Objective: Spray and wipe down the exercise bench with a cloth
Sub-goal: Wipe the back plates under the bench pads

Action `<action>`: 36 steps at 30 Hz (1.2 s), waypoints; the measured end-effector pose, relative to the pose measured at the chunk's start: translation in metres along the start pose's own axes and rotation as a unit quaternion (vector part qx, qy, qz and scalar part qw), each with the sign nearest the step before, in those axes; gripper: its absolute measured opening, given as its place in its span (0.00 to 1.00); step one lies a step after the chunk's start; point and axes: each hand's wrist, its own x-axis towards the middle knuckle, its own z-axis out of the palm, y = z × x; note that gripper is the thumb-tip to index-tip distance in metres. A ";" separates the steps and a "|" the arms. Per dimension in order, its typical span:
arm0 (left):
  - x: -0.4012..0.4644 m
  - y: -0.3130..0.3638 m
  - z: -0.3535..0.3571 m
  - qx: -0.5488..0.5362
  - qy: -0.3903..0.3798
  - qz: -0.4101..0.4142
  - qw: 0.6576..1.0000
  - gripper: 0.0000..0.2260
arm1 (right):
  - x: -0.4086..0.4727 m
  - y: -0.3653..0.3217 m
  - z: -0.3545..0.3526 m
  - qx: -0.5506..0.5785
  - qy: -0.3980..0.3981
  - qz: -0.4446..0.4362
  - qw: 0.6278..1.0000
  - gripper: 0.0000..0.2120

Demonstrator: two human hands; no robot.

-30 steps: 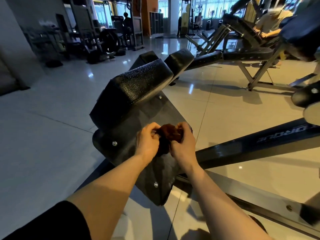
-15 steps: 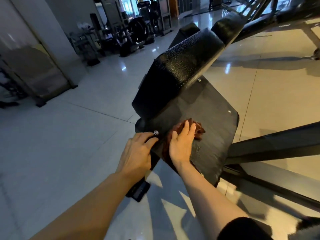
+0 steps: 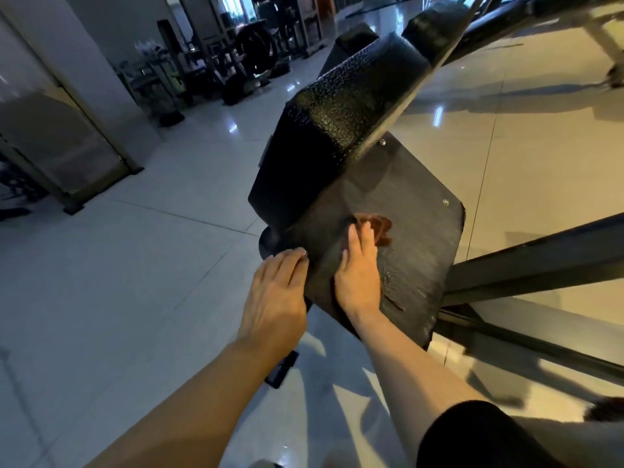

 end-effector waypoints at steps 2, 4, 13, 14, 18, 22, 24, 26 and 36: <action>-0.002 0.002 0.004 0.027 -0.033 0.015 0.999 0.27 | -0.011 0.029 -0.012 0.000 0.033 0.094 0.995 0.24; -0.004 0.000 -0.001 0.039 -0.052 -0.005 0.998 0.29 | -0.018 0.040 -0.020 0.009 0.050 0.177 0.983 0.24; 0.004 -0.010 -0.006 0.032 0.021 -0.045 0.998 0.29 | -0.001 -0.051 0.022 0.019 -0.049 -0.121 0.991 0.22; 0.004 -0.008 -0.002 0.030 0.020 -0.022 0.999 0.28 | 0.001 -0.040 0.018 0.000 -0.047 -0.132 0.990 0.22; 0.003 0.006 0.019 0.046 -0.017 0.082 0.995 0.25 | -0.008 0.043 -0.011 -0.022 0.007 0.032 0.999 0.23; 0.017 0.015 0.022 0.088 -0.043 0.093 0.991 0.22 | -0.014 0.101 -0.032 -0.033 0.035 0.209 0.977 0.23; 0.023 0.019 0.019 0.099 -0.056 0.061 0.992 0.25 | -0.008 0.083 -0.026 -0.027 0.054 0.233 0.971 0.23; 0.031 0.022 0.013 0.090 -0.069 0.024 0.993 0.27 | 0.005 0.045 -0.014 0.021 0.058 0.144 0.988 0.23; 0.057 0.021 0.031 0.107 -0.043 0.023 0.993 0.23 | 0.061 0.050 -0.012 -0.020 -0.011 -0.051 0.998 0.23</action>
